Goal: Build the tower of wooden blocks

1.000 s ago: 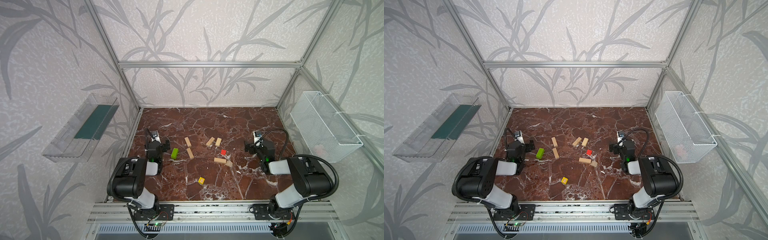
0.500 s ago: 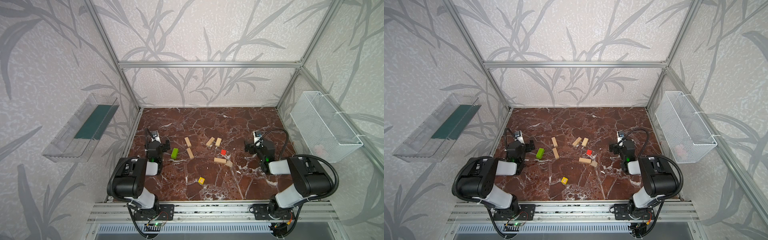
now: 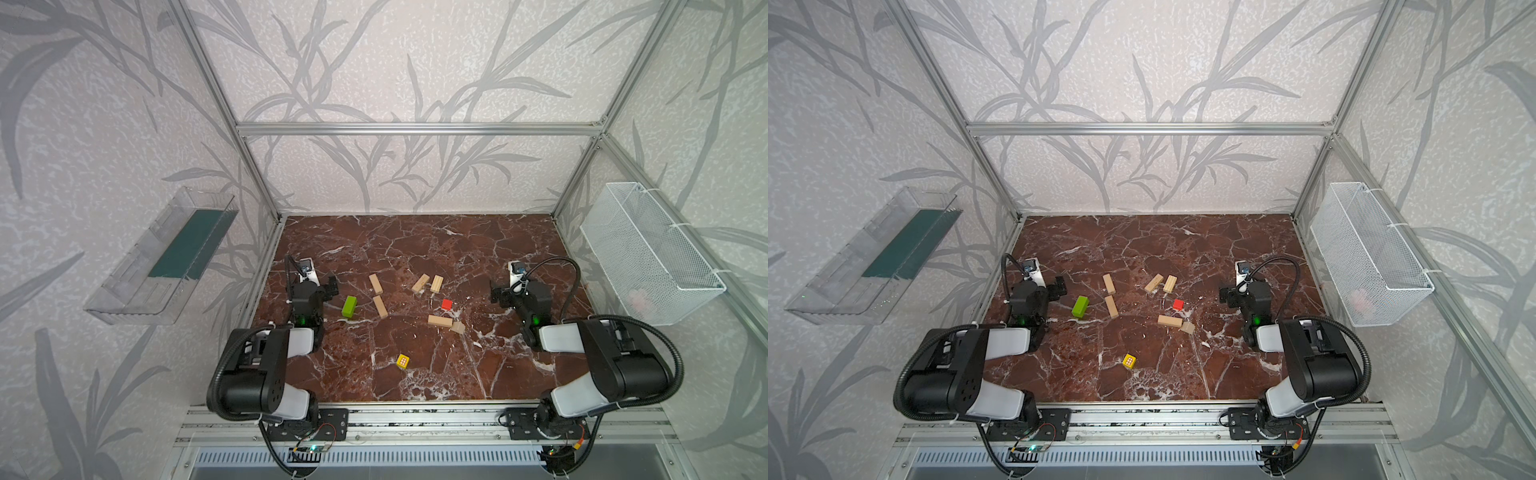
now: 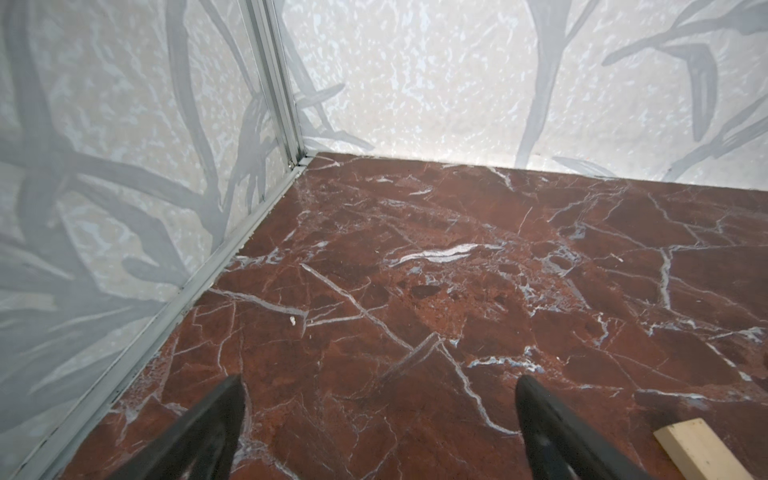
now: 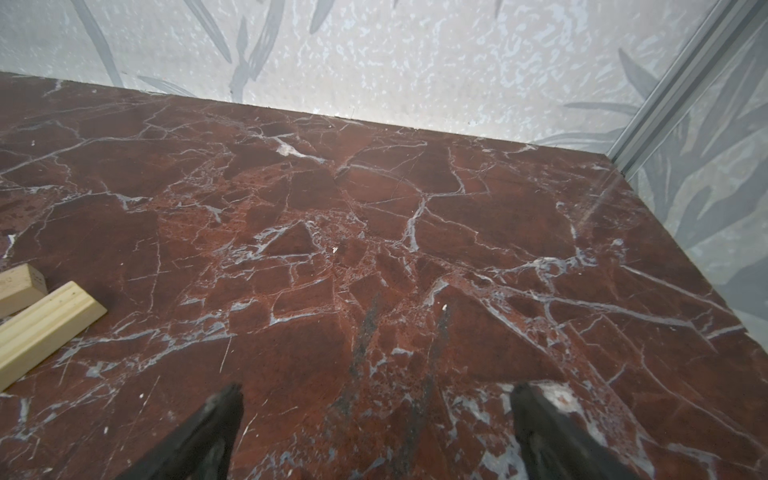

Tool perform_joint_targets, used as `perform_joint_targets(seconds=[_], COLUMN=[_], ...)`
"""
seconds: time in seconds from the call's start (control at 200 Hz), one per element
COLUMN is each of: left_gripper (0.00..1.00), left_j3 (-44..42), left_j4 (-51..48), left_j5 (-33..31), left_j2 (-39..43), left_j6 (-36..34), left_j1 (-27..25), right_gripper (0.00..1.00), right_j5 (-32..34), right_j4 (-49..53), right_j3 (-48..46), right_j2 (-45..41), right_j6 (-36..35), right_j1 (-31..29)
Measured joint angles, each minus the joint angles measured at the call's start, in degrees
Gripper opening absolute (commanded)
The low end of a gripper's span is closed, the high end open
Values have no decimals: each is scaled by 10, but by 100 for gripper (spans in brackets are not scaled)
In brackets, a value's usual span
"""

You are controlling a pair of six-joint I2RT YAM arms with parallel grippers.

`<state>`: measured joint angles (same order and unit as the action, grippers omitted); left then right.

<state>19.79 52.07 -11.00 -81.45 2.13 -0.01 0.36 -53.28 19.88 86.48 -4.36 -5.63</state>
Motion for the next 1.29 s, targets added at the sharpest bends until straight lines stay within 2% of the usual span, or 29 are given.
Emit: perform_joint_targets(seconds=[0.295, 0.49, 0.6, 0.68, 0.865, 1.105, 1.295], left_gripper=[99, 99, 99, 99, 99, 99, 99], left_j3=[19, 70, 98, 104, 104, 101, 101], left_j4=[-163, -270, -320, -340, -398, -461, -529], left_j5=[-16, 5, 31, 41, 57, 107, 113], left_j2=[142, 171, 171, 171, 178, 238, 262], left_j6=[54, 116, 164, 208, 283, 326, 345], left_j1=[0, 0, 0, 1, 8, -7, -73], right_gripper=[99, 99, 99, 99, 99, 99, 99], right_j5=[18, 18, -1, -40, -93, -99, -83], right_j4=[169, 340, 402, 429, 476, 533, 577], right_j3=[56, 139, 162, 157, 145, 144, 146], right_j2=[-108, -144, -157, -159, -160, -181, -196], right_j6=[32, 138, 200, 251, 288, 276, 256], right_j1=[0, 2, 10, 30, 49, -14, -99])
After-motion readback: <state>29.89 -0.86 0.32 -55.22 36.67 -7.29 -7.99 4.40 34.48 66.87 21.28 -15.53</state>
